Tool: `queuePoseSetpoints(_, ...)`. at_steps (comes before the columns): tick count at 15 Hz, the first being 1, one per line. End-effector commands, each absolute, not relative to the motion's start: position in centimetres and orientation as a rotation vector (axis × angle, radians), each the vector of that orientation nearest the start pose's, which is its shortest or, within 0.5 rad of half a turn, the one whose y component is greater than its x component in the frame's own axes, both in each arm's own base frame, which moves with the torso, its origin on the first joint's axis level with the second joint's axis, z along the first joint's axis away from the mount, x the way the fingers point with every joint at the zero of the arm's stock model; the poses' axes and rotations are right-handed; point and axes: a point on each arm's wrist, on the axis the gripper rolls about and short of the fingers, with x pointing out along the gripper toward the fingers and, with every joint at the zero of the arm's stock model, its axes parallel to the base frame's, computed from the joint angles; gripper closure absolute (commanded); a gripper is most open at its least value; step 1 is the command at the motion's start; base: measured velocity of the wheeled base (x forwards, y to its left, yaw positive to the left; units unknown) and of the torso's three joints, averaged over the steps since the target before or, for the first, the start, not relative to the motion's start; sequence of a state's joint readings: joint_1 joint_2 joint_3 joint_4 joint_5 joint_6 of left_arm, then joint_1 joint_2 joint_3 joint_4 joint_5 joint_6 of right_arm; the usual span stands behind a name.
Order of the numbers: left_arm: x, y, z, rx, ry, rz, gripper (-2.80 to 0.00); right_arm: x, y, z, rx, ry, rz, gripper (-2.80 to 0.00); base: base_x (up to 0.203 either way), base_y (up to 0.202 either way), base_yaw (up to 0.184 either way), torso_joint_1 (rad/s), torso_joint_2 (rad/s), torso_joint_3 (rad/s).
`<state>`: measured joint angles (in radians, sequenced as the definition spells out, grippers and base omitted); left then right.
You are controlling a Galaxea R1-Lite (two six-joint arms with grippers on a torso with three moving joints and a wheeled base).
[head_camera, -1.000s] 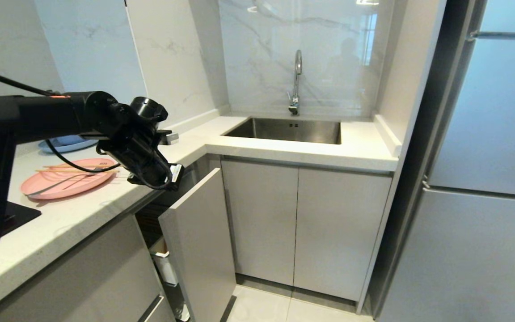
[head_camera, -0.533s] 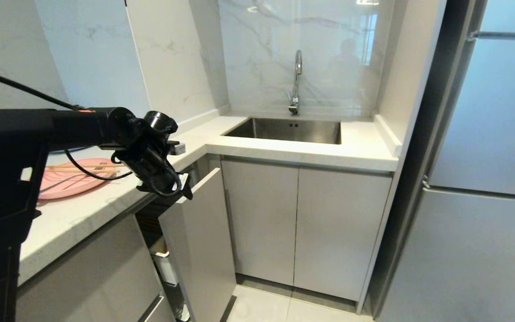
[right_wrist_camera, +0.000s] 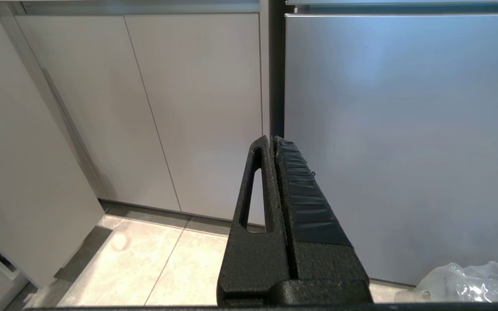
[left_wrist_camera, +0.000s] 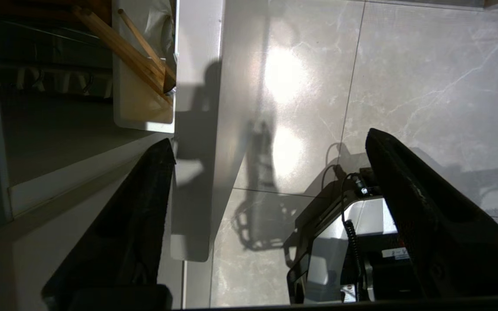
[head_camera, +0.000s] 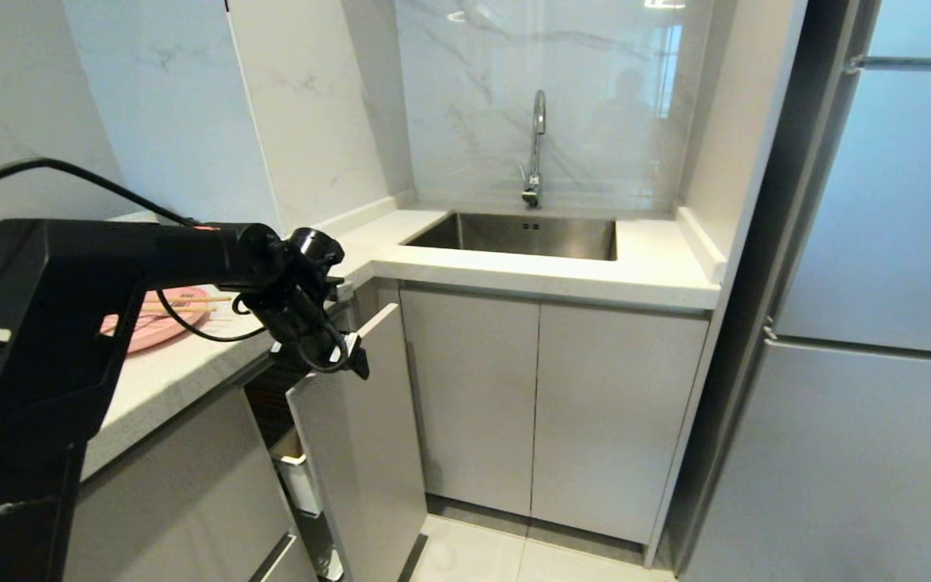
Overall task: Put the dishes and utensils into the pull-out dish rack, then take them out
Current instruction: Open the cupboard
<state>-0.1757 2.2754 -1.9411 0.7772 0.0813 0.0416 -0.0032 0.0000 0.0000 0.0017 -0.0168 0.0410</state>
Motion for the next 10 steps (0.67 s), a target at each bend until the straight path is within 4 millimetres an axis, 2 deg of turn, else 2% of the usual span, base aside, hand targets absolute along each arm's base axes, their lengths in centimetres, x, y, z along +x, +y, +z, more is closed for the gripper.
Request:
queuePoseSetpoints(1,42.5,-7.7,14.3,0.183,1.125,-0.112,-2.8,-2.3,0.0,7.5,0.041,0.003,-0.02,0.0,0.0,0.0,0.0,0.0,0.0,0.0)
queuePoseSetpoints(6,42.4,-8.7,13.7,0.187,1.139,-0.123,-2.8,-2.3,0.0,7.5,0.041,0.003,-0.02,0.0,0.0,0.0,0.0,0.0,0.0,0.0)
queuePoseSetpoints(10,42.1,-10.3,13.5,0.176,1.144,-0.135,-2.8,-2.3,0.0,7.5,0.041,0.003,-0.02,0.0,0.0,0.0,0.0,0.0,0.0,0.0)
